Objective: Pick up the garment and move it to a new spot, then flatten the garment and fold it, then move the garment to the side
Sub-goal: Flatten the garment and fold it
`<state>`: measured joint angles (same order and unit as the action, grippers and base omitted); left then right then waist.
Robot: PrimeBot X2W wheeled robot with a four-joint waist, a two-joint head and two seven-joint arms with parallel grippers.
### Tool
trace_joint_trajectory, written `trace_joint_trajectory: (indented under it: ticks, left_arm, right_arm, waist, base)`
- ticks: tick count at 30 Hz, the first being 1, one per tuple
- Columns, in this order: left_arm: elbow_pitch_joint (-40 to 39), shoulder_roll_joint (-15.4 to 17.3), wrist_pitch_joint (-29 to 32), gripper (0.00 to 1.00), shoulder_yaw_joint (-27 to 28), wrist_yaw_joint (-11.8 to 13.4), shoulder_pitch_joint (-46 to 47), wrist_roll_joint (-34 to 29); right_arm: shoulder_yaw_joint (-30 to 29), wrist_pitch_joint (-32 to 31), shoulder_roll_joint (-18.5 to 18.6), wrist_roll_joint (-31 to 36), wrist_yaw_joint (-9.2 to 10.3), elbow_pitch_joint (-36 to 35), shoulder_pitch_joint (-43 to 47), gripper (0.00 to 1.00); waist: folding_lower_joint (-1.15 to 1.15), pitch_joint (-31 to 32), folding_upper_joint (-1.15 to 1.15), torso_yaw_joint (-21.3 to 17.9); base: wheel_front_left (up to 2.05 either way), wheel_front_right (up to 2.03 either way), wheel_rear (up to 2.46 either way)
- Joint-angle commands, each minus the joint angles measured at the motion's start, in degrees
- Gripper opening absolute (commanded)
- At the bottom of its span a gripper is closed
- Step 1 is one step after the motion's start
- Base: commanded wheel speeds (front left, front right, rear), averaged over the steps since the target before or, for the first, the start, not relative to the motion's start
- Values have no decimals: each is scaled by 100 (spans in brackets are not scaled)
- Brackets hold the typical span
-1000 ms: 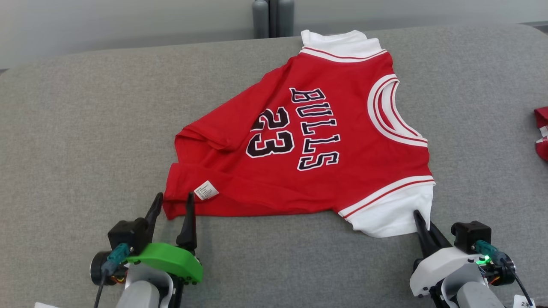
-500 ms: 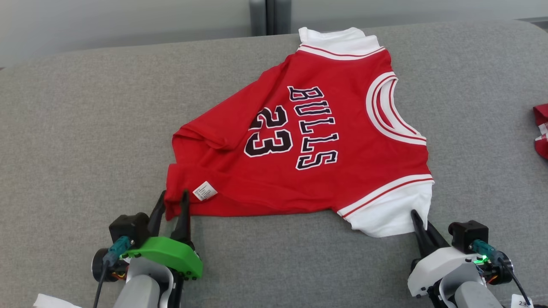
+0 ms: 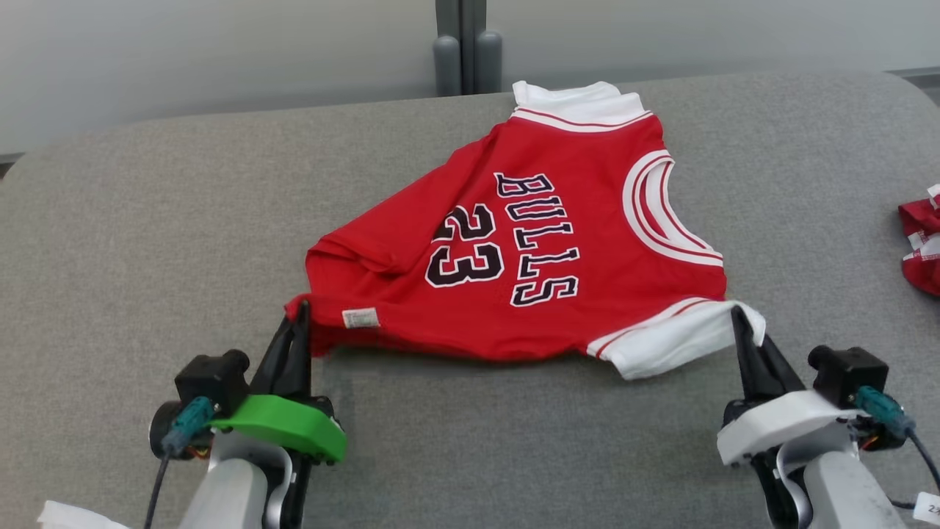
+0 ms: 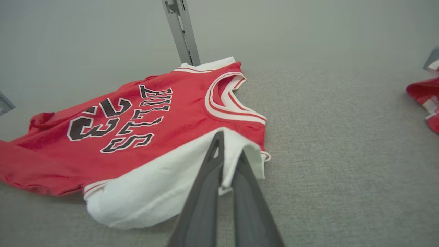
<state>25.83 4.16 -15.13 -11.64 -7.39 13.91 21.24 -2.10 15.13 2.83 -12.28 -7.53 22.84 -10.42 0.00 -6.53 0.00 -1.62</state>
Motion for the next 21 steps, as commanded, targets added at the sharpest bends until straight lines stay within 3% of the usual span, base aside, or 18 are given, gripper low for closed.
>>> trace_joint_trajectory:
  ticks: [1, 5, 12, 16, 21]
  left_arm:
    - [-214, 109, 1, 0, -26, -17, -5, 42]
    - [-904, 381, 1, 0, -102, -17, 237, 209]
    - [-2044, 1224, 49, 0, -280, -17, 985, 481]
    - [-2597, 1597, 504, 0, -218, -10, 1525, 675]
    - [-2670, 1765, 1214, 0, -18, 21, 2381, 1021]
  right_arm:
    - [-45, -2, 52, -130, 9, -238, -62, 0]
    - [-138, -1, 285, -566, 9, -1087, -316, 0]
    - [-510, -25, 935, -1231, 9, -2261, -1095, 0]
    - [-472, -377, 1387, -1380, 9, -2566, -1830, 0]
    - [-247, -921, 1866, -1371, 9, -2384, -2935, 0]
  waist:
    - [0, 95, 0, -29]
    - [0, 210, 0, -76]
    - [0, 570, 0, -120]
    - [0, 627, 0, -95]
    - [0, 309, 0, -21]
  base:
    - [0, 0, 0]
    - [0, 0, 0]
    - [0, 0, 0]
    - [0, 0, 0]
    - [0, 0, 0]
